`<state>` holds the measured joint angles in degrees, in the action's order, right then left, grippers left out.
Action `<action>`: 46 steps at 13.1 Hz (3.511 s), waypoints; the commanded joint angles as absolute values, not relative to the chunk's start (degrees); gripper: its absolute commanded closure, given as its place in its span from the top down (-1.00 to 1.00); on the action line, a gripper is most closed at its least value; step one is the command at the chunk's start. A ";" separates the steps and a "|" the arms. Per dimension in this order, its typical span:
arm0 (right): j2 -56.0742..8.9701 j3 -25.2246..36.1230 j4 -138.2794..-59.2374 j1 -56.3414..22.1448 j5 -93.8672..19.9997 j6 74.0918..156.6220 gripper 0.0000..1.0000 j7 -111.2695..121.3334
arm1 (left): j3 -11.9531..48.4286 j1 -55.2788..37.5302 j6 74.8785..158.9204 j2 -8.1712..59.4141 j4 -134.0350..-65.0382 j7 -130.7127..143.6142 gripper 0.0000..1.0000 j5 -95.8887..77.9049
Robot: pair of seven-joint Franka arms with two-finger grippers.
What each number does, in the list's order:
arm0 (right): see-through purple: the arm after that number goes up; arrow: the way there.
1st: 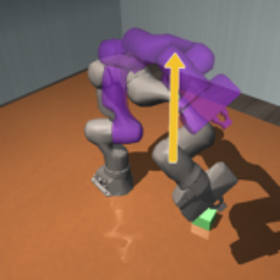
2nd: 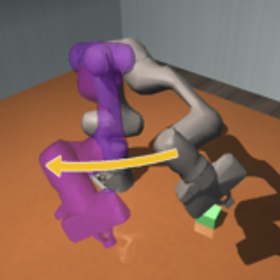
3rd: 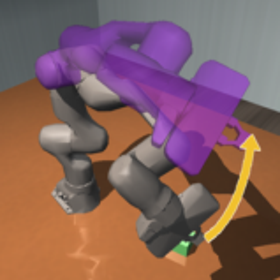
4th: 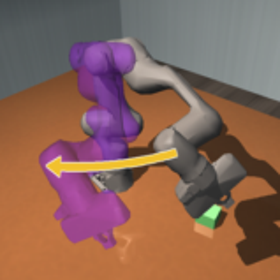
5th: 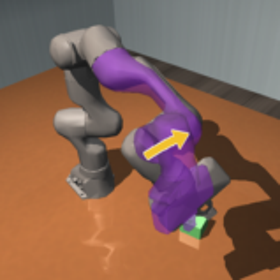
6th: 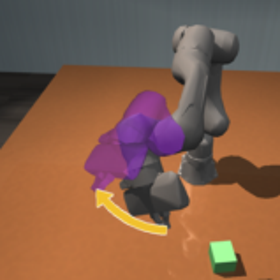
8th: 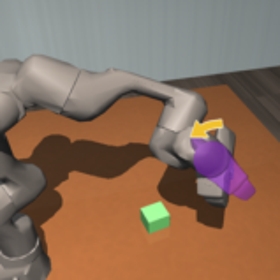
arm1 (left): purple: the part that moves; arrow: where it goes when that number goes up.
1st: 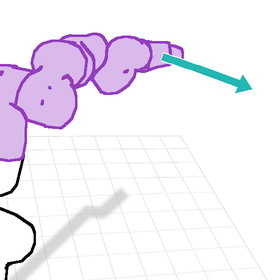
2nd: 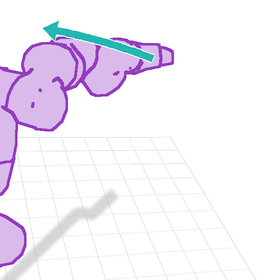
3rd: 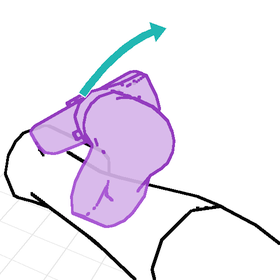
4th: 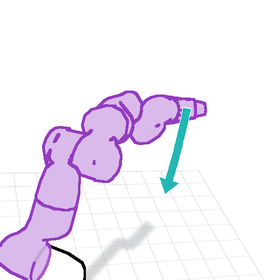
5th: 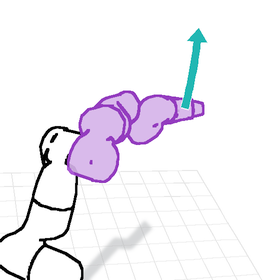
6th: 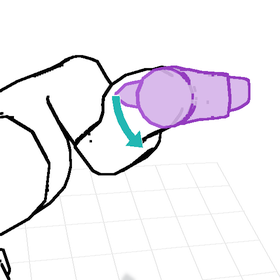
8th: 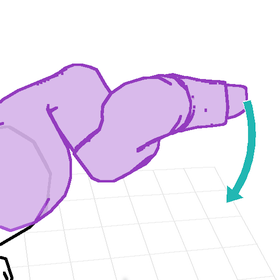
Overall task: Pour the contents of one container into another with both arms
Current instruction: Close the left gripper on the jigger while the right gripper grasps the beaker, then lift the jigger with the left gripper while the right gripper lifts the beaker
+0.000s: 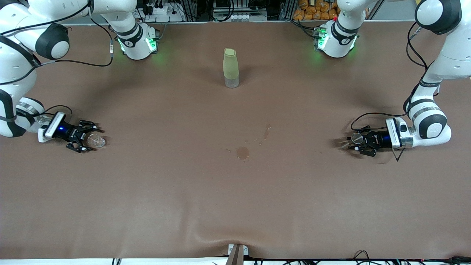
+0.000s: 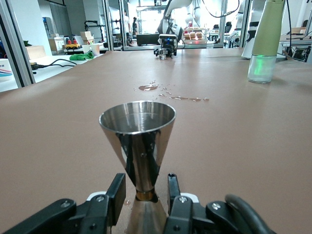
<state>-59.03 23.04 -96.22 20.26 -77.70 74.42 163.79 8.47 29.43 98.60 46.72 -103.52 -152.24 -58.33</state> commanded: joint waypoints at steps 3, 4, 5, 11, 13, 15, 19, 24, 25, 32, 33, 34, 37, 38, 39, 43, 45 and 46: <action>-61.52 21.10 -96.42 20.57 -79.01 73.65 1.00 183.87 | 8.70 29.44 97.29 47.64 -102.48 -152.93 -0.31 -59.76; -61.52 20.66 -96.42 20.57 -79.01 73.65 1.00 183.78 | 8.70 29.44 97.21 47.64 -102.39 -153.02 -0.32 -59.77; -61.52 19.96 -96.42 20.57 -79.01 73.74 1.00 183.78 | 8.70 29.44 97.21 47.64 -102.39 -152.93 -0.34 -59.77; -61.52 18.54 -96.50 19.86 -80.16 74.00 0.33 183.60 | 8.70 29.88 97.12 47.64 -102.39 -153.02 -0.87 -59.77; -61.52 18.54 -96.59 19.78 -80.16 74.00 -0.57 183.52 | 8.70 29.97 96.60 47.64 -102.39 -152.75 -1.00 -61.33; -61.52 18.46 -96.68 19.60 -80.16 74.09 -1.00 183.60 | 8.79 29.36 95.63 47.29 -102.48 -151.62 -1.00 -62.14; -61.35 18.02 -96.68 18.20 -80.07 74.36 -1.00 178.80 | 11.51 24.10 93.25 46.06 -102.04 -144.52 -1.00 -61.09; -59.60 17.67 -96.59 12.84 -80.42 74.27 -1.00 167.97 | 11.78 11.44 97.28 45.79 -101.87 -142.47 -1.00 -61.96; -58.98 17.67 -96.59 11.44 -81.81 73.92 -1.00 166.31 | 11.78 10.47 97.56 45.44 -101.60 -142.47 -1.00 -62.83; -51.79 17.58 -98.16 4.41 -84.37 73.74 -1.00 152.25 | 12.04 -3.06 105.28 45.88 -99.07 -142.38 -1.00 -76.71; -50.11 17.58 -99.48 3.87 -84.72 73.74 -1.00 150.49 | 12.04 -4.82 106.34 46.40 -97.57 -142.47 -1.00 -77.69; -48.36 17.58 -100.45 3.08 -84.99 73.65 -1.00 148.82 | 12.13 -6.57 107.48 46.41 -97.38 -142.47 -1.00 -80.57; -42.92 17.58 -103.96 1.50 -86.56 73.30 -1.00 146.61 | 11.69 -11.68 110.47 46.76 -96.95 -142.38 -1.00 -87.18; -40.37 17.67 -105.37 0.89 -86.57 73.30 -1.00 144.25 | 11.69 -12.47 111.35 47.19 -95.46 -142.21 -1.00 -87.36; -37.12 17.75 -107.21 0.44 -86.57 73.56 -1.00 141.01 | 11.69 -13.00 111.53 47.98 -94.58 -142.29 -1.00 -87.54; -24.55 18.11 -114.59 -2.37 -86.66 76.72 -1.00 130.81 | 11.69 -15.02 113.55 49.13 -94.48 -144.40 -1.00 -90.00; -19.19 18.37 -117.58 -3.69 -86.66 78.57 -1.00 126.67 | 11.60 -15.64 116.35 49.31 -94.40 -144.40 -1.00 -90.09; -17.07 18.80 -118.73 -4.47 -86.66 79.18 -1.00 125.08 | 11.60 -15.99 116.89 49.39 -93.96 -144.40 -1.00 -90.09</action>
